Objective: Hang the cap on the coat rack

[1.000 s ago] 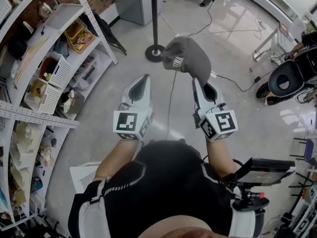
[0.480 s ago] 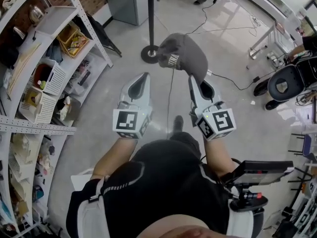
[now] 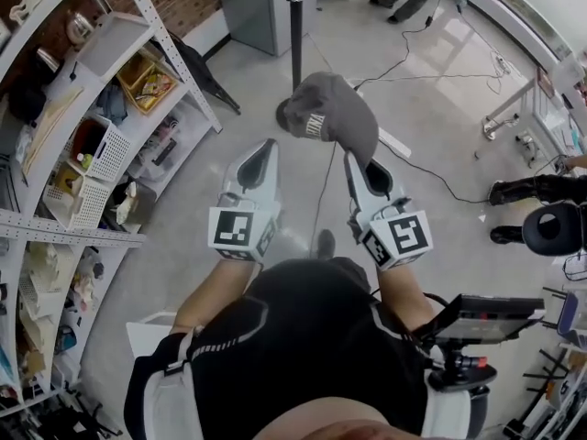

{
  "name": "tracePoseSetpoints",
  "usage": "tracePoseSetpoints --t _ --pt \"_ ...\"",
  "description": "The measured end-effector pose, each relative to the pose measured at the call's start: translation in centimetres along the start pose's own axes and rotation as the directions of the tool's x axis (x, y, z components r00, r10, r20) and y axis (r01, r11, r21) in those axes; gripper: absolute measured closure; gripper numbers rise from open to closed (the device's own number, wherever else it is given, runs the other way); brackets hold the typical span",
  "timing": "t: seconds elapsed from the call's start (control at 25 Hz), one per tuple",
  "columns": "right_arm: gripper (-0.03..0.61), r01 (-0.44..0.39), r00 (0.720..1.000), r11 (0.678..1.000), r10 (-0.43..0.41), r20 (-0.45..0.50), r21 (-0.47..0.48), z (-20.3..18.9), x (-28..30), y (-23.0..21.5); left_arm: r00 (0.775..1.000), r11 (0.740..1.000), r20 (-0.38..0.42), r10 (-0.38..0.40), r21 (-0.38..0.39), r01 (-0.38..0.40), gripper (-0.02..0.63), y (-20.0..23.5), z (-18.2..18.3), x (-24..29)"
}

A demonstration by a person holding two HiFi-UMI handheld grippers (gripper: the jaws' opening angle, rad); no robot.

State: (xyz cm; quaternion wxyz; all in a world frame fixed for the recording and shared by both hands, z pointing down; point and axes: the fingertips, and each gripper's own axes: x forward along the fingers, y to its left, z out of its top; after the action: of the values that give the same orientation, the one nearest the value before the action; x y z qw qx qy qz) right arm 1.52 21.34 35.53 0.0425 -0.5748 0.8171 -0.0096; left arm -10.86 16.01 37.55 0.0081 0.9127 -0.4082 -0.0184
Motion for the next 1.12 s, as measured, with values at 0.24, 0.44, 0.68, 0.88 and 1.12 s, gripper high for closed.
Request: tracePoseSetpoints --t 0.24,0.44,0.68,0.88,1.12 --pt "0.551 -0.05 0.999 0.999 0.05 0.007 0.019 0.3 2.4 -4.0 0.999 0.999 -0.015 0.047 -0.006 -0.047 0.611 -0.1 0.1 4.4" --pt "0.551 -0.082 0.996 0.996 0.081 0.023 0.026 0.5 3.7 -7.7 0.997 0.997 -0.027 0.076 0.005 -0.076 0.611 -0.8 -0.2 8.1" --pt "0.551 -0.119 0.992 0.992 0.117 0.044 0.046 0.8 4.3 -12.3 0.992 0.992 -0.047 0.121 0.039 -0.119 0.611 -1.7 -0.4 11.6" --pt "0.551 -0.13 0.991 0.989 0.127 0.048 0.069 0.4 6.7 -14.5 0.988 0.989 -0.074 0.138 0.058 -0.133 0.611 -0.8 -0.7 13.8" --pt "0.551 -0.137 0.99 0.989 0.134 0.042 0.063 0.6 11.2 -15.2 0.989 0.993 -0.082 0.119 0.031 -0.117 0.611 2.9 -1.3 17.2"
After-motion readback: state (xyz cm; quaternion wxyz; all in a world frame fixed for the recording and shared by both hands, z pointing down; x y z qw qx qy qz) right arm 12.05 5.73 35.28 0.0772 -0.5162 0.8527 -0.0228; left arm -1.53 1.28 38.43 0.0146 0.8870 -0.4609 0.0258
